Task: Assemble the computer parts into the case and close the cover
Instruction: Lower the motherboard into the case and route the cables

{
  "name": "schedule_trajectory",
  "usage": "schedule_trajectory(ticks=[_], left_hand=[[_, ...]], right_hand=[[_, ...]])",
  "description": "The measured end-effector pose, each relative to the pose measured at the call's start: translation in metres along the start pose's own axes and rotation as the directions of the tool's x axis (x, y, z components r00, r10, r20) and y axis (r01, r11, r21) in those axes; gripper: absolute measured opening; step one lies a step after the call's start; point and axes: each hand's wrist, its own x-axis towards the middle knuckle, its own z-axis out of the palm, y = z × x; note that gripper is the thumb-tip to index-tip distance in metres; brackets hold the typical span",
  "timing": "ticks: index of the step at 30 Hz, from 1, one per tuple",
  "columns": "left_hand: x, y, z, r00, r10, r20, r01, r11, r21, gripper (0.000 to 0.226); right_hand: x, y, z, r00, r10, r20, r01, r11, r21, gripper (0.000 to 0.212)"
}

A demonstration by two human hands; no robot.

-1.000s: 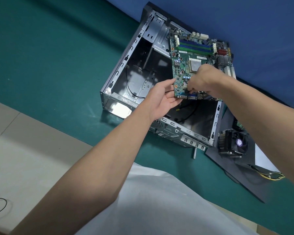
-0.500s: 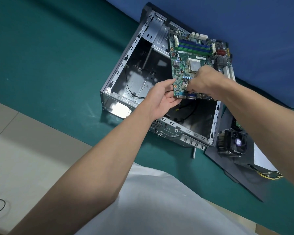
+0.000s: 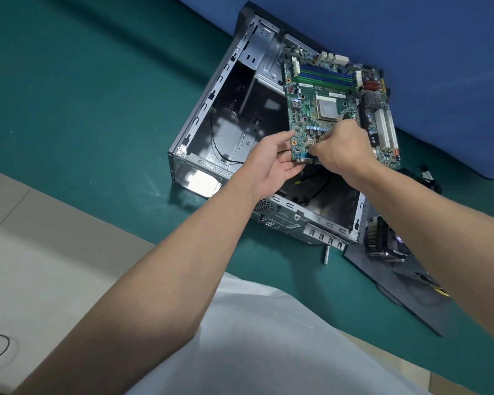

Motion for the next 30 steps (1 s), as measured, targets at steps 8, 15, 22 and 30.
schedule_trajectory(ticks=[8,15,22,30], left_hand=[[-0.003,0.0,-0.001,1.0,-0.008,0.005,0.008,1.0,0.003,0.017],[-0.005,0.003,0.001,1.0,-0.016,0.002,0.016,1.0,0.024,0.028],[-0.004,0.002,0.001,1.0,-0.018,-0.012,0.019,1.0,0.021,0.037],[-0.004,0.0,-0.002,1.0,-0.005,0.019,0.004,1.0,0.014,0.034]], right_hand=[[0.006,-0.004,0.0,0.999,-0.008,0.047,0.009,0.999,-0.032,0.022],[0.007,-0.007,-0.019,0.963,-0.071,0.262,0.072,0.997,0.005,0.017],[0.016,-0.013,-0.041,0.888,0.007,0.46,0.006,1.0,-0.027,0.021],[0.014,-0.02,-0.021,0.959,-0.015,0.282,0.076,0.976,-0.206,0.016]])
